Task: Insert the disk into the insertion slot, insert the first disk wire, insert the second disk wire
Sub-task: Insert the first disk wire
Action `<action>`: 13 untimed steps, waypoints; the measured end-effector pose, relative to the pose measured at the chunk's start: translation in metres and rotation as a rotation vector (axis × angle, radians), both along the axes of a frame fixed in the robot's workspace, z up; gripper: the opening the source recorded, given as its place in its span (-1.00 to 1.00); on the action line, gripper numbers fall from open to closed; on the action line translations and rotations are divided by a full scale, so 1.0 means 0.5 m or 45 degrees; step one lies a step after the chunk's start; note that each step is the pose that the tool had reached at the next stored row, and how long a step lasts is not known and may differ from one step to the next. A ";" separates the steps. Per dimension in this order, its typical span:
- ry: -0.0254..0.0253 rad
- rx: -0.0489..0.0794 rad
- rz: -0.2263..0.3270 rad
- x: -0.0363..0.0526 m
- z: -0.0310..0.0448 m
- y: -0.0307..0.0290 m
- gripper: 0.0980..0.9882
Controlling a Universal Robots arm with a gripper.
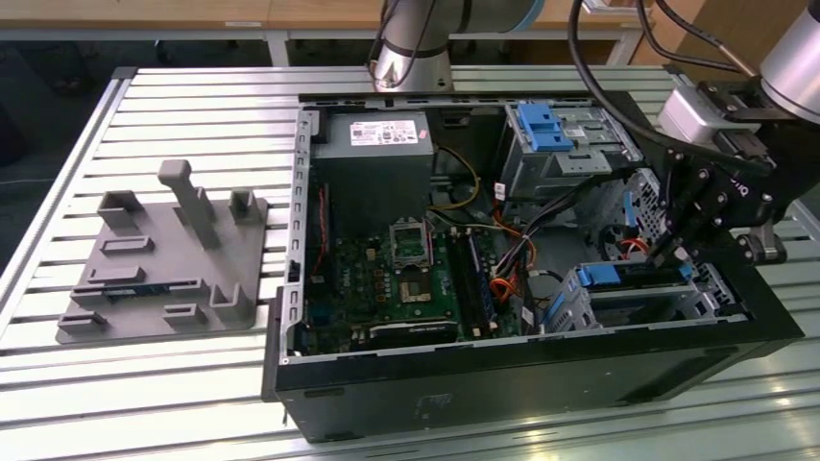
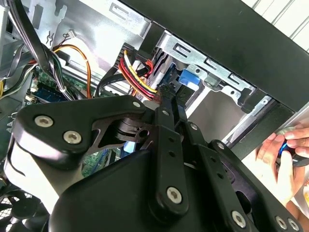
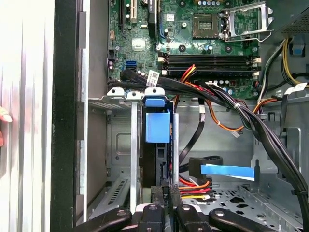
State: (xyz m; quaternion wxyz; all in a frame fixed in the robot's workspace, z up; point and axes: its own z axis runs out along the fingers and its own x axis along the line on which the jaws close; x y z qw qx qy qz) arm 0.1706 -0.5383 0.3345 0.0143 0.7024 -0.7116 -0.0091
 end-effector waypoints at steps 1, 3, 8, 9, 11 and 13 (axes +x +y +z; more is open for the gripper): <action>0.0000 0.000 0.000 0.000 0.000 0.000 -0.84; 0.0000 0.000 0.000 0.000 -0.002 0.000 -0.84; 0.0000 0.000 0.000 0.000 -0.005 0.000 -0.84; 0.0001 0.000 0.000 0.001 -0.006 0.000 -0.84; 0.0000 0.000 0.000 0.001 -0.008 0.000 -0.84; 0.0001 0.000 0.000 0.001 -0.010 0.000 -0.84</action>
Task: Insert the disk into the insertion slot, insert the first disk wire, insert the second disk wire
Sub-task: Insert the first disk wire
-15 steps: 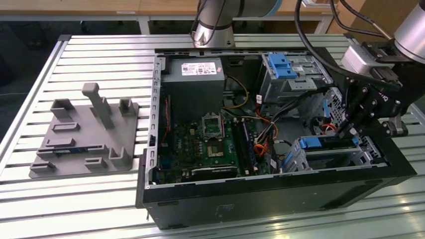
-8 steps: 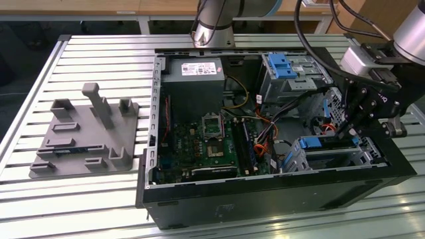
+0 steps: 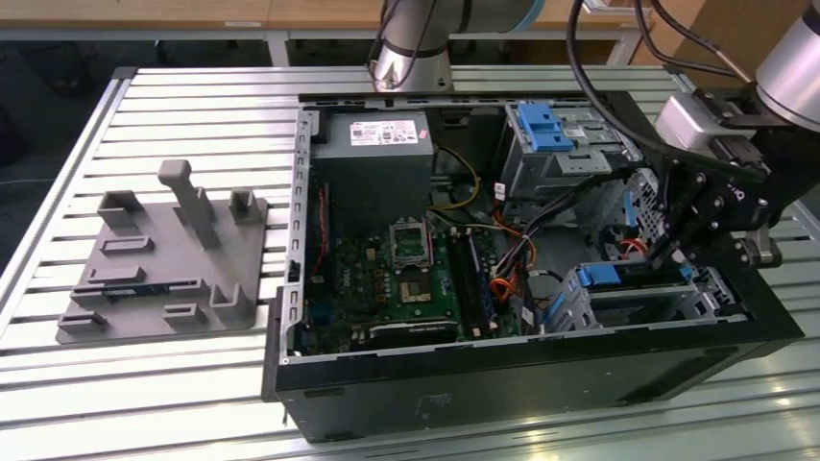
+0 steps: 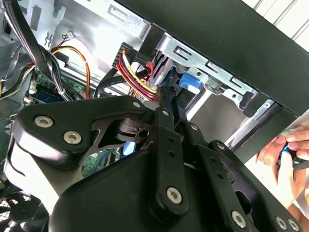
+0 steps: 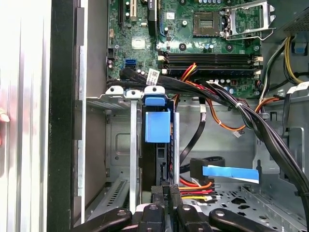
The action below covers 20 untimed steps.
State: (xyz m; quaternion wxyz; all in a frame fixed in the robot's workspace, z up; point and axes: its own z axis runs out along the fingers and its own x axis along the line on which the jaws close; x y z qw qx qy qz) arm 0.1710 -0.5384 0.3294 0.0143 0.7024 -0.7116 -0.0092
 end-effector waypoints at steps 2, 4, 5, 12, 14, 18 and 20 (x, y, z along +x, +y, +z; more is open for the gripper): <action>-0.0001 0.000 0.000 0.000 -0.003 0.000 -0.84; -0.0002 0.000 0.000 0.000 -0.005 -0.001 -0.84; -0.0002 0.001 0.000 0.000 -0.005 -0.002 -0.84; -0.0022 0.003 0.000 0.000 0.017 -0.003 -0.54; -0.0045 0.003 0.000 0.000 0.032 -0.002 -0.54; -0.0056 0.003 0.000 0.000 0.067 0.001 -0.54; -0.0056 0.003 0.000 0.000 0.086 0.004 -0.54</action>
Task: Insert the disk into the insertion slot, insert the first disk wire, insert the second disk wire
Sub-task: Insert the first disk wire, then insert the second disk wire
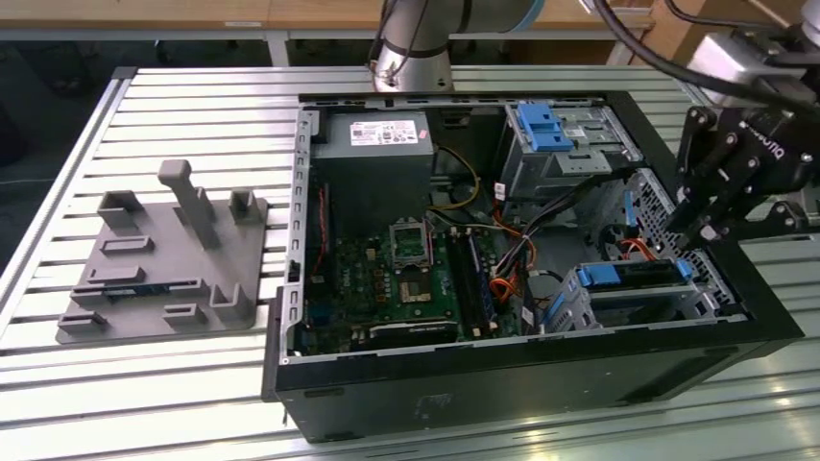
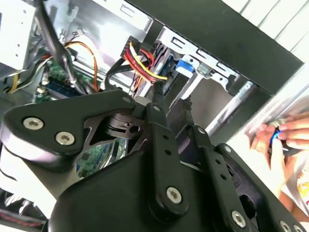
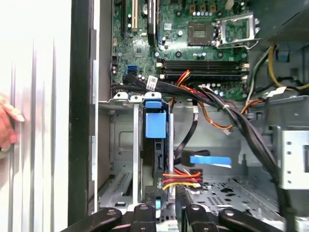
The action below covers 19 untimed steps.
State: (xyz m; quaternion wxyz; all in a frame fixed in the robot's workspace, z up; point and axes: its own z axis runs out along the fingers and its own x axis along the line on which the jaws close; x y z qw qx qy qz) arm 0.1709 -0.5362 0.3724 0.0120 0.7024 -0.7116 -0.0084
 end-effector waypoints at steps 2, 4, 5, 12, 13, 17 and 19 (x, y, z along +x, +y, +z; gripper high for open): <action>0.0000 0.000 0.000 0.000 0.018 0.004 -0.54; -0.0001 0.000 0.000 0.000 0.036 0.011 -0.54; -0.0005 0.000 0.000 0.000 0.045 0.014 -0.54; -0.0005 0.000 0.000 0.000 0.050 0.016 -0.54; -0.0005 0.000 0.000 0.000 0.050 0.016 -0.54; -0.0005 0.000 0.000 0.000 0.050 0.016 -0.54; -0.0005 0.000 0.000 0.000 0.051 0.016 -0.54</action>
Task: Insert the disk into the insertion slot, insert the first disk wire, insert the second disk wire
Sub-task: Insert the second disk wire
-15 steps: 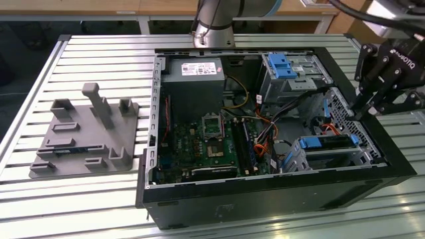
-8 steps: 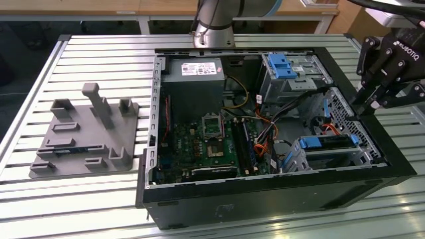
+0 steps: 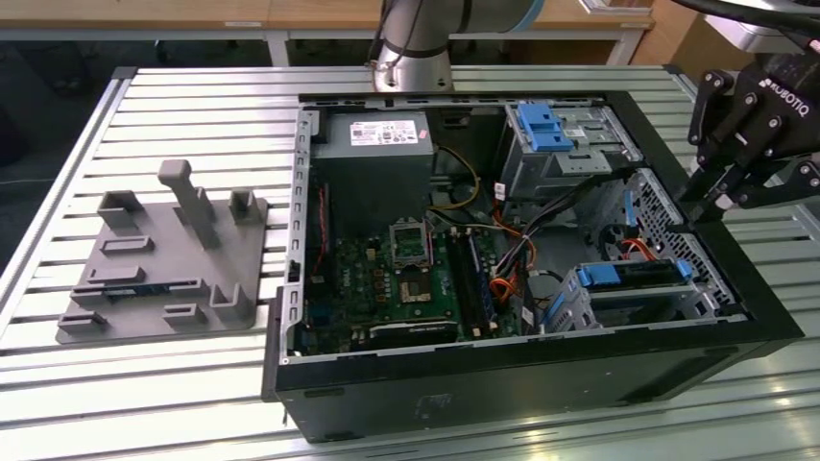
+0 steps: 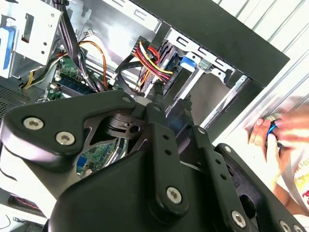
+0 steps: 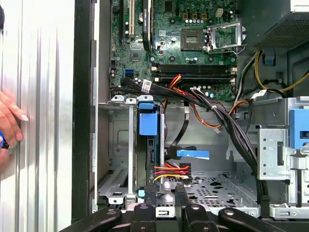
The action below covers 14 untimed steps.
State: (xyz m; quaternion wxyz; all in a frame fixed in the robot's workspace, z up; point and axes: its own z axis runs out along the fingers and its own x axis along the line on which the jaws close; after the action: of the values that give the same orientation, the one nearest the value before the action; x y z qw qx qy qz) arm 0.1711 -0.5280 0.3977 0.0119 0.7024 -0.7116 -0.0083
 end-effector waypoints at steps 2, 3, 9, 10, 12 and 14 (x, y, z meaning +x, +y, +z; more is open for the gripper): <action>0.0000 0.000 0.000 0.000 0.000 0.000 -0.54; 0.0000 0.000 0.000 0.000 0.000 0.000 -0.54; 0.0006 -0.097 0.000 0.000 -0.002 0.035 -0.54; 0.0007 -0.121 0.000 0.000 -0.003 0.042 -0.54; 0.0010 -0.167 0.000 0.000 -0.004 0.054 -0.54; 0.0010 -0.214 0.000 0.000 -0.005 0.066 -0.54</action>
State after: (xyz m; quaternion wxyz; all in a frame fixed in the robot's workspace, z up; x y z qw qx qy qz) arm 0.1711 -0.4947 0.3954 0.0711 0.6989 -0.7098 0.0512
